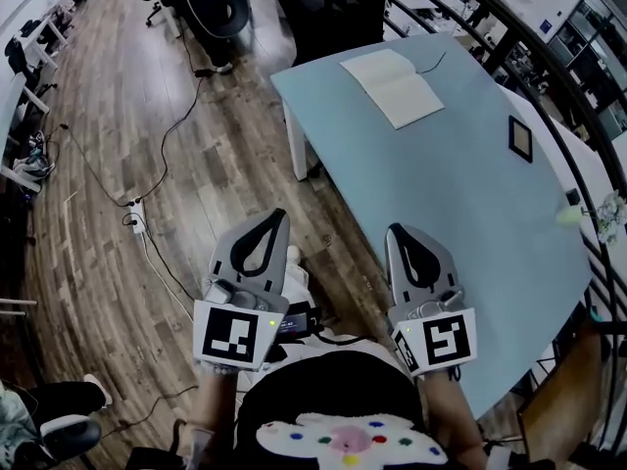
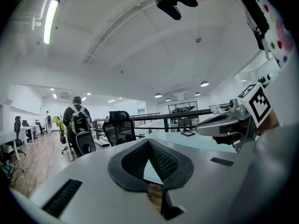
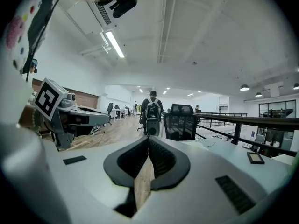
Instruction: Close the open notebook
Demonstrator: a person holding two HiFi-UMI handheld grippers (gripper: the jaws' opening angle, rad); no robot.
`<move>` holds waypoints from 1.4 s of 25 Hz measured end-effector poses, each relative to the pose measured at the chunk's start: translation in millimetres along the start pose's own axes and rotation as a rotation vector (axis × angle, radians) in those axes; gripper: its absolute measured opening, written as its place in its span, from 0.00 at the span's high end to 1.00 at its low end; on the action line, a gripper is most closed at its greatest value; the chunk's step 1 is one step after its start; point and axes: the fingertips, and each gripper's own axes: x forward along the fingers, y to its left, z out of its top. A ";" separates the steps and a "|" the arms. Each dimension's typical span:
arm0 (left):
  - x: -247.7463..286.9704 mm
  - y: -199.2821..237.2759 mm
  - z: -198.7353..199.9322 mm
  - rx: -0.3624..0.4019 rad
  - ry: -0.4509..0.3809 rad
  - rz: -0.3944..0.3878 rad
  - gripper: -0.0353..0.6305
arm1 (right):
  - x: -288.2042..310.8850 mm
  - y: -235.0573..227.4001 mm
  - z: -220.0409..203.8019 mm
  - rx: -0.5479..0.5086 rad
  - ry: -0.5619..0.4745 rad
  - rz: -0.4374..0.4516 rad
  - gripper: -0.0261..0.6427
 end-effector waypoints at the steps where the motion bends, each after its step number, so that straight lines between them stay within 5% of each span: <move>1: 8.5 5.7 0.1 0.000 0.000 -0.009 0.92 | 8.3 -3.1 0.8 0.001 0.002 -0.008 0.91; 16: 127.6 87.2 25.1 -0.011 0.015 -0.164 0.92 | 120.4 -44.2 37.0 0.021 0.068 -0.135 0.91; 35: 219.2 126.3 21.4 0.066 0.011 -0.353 0.92 | 190.9 -86.4 36.7 0.044 0.138 -0.313 0.91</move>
